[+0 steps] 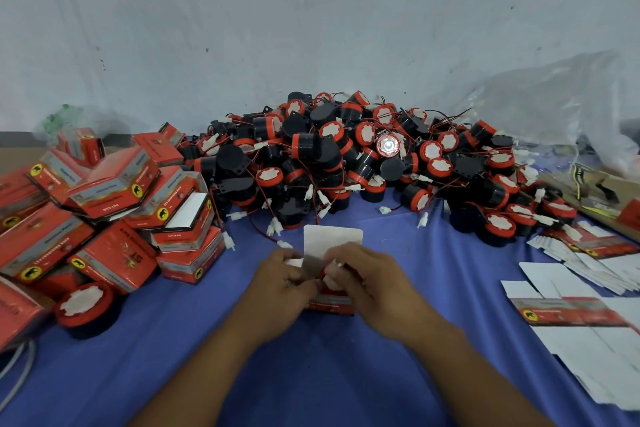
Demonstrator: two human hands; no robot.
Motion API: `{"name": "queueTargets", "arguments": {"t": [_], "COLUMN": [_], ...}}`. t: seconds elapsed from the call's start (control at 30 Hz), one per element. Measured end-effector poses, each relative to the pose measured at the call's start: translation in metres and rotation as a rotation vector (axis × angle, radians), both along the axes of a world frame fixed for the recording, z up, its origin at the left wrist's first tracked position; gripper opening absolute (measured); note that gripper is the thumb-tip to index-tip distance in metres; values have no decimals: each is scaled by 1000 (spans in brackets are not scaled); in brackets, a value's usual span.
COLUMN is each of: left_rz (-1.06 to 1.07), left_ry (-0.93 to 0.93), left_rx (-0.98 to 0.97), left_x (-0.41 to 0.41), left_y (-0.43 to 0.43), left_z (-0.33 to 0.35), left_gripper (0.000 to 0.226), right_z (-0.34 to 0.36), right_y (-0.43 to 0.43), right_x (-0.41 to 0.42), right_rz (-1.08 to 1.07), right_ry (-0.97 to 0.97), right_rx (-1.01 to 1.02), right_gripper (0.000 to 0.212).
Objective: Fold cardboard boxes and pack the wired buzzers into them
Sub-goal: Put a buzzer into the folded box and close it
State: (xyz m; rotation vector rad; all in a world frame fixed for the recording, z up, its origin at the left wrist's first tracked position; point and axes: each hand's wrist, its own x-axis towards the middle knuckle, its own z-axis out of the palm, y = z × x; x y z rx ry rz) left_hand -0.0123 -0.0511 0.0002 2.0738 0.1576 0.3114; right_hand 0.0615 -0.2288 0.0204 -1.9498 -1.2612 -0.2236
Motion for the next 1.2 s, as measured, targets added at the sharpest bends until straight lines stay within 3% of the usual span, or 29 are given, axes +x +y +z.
{"name": "queueTargets", "arguments": {"t": [0.07,0.13,0.27,0.33,0.5,0.63,0.73,0.83,0.9,1.07,1.2], "left_rz": [64,135,302,373,305,281,278,179,99,105,35], "left_ry": [68,11,7,60,-75,-145,-213,-295,-315,-331,-269], "left_rx": [-99,-261,-526,-577,-369,-286,-129,-9,116,173,231], "left_x": [2,2,5,7,2,0,-1,-4,-6,-1,5], "left_y": [-4,-8,-11,-11,-14,-16,-17,-19,-21,-19,-17], "left_z": [0,2,5,5,-6,-7,-8,-7,-6,-13,-17], "left_gripper": [15,5,49,47,12,11,9,22,22,19,26], "right_z": [0,-1,-6,-7,-10,-9,-8,-7,-9,-10,-10], "right_y": [2,3,9,16,26,28,25,19,17,2,-14], "right_x": [0,-1,-11,-17,-18,-13,-14,-15,-13,2,13], "right_rz": [2,16,-45,-169,-278,-282,-184,-160,-169,-2,-13], "right_ry": [-5,-2,-93,-95,-134,-64,-138,-138,-141,-7,116], "right_rx": [28,18,-91,-107,-60,-186,-269,-345,-391,-206,-86], "right_gripper": [15,20,22,15,14,29,28,39,30,14,13]}}
